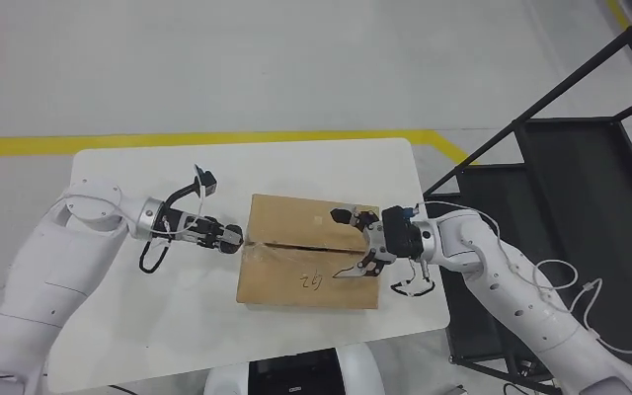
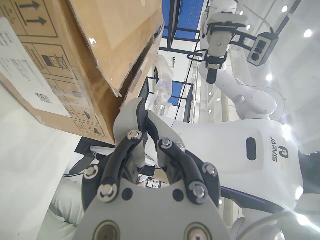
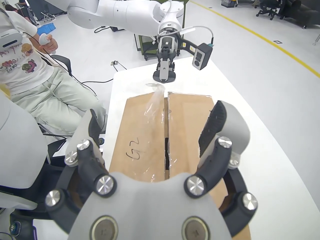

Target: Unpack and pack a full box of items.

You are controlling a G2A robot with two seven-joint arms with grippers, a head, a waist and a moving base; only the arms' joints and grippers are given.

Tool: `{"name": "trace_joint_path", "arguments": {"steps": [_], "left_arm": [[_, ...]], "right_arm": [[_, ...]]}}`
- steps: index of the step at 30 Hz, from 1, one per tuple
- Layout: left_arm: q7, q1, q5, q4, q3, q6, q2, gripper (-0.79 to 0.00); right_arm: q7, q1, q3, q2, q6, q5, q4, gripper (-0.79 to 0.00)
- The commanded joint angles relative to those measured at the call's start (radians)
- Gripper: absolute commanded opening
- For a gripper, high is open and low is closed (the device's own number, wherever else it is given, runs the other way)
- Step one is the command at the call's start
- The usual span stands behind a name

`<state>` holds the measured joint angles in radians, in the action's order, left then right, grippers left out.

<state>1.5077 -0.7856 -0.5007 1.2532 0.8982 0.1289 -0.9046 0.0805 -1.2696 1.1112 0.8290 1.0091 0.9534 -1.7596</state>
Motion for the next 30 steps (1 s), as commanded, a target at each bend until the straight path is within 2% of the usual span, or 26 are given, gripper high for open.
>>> {"name": "trace_joint_path", "arguments": {"steps": [1, 8, 9, 10, 17, 25, 30], "left_arm": [[0.004, -0.004, -0.006, 0.009, 0.014, 0.000, 0.004, -0.785], [0.027, -0.033, -0.021, 0.053, 0.057, -0.020, 0.018, -0.785], [0.028, -0.040, -0.027, 0.071, 0.053, -0.034, 0.019, -0.554], [0.028, -0.046, -0.037, 0.093, 0.045, -0.047, 0.019, 0.000], [0.028, -0.054, -0.073, 0.204, -0.020, -0.115, 0.038, 0.000], [0.028, -0.083, -0.113, 0.203, -0.031, -0.141, 0.053, 0.000], [0.028, -0.117, -0.163, 0.252, -0.035, -0.146, 0.059, 0.000]], "right_arm": [[-0.008, 0.011, -0.010, 0.004, -0.003, -0.006, 0.006, 0.000], [-0.026, 0.031, -0.029, 0.015, 0.000, -0.018, 0.014, 0.000], [-0.027, 0.033, -0.030, 0.017, 0.001, -0.019, 0.015, 0.000], [-0.028, 0.034, -0.032, 0.018, 0.002, -0.020, 0.015, 0.000], [-0.027, 0.033, -0.035, 0.023, 0.003, -0.014, 0.010, 0.000], [-0.018, 0.018, -0.046, 0.026, 0.003, 0.012, -0.015, 0.000], [-0.017, 0.014, -0.059, 0.027, 0.003, 0.027, -0.021, 0.000]]}}
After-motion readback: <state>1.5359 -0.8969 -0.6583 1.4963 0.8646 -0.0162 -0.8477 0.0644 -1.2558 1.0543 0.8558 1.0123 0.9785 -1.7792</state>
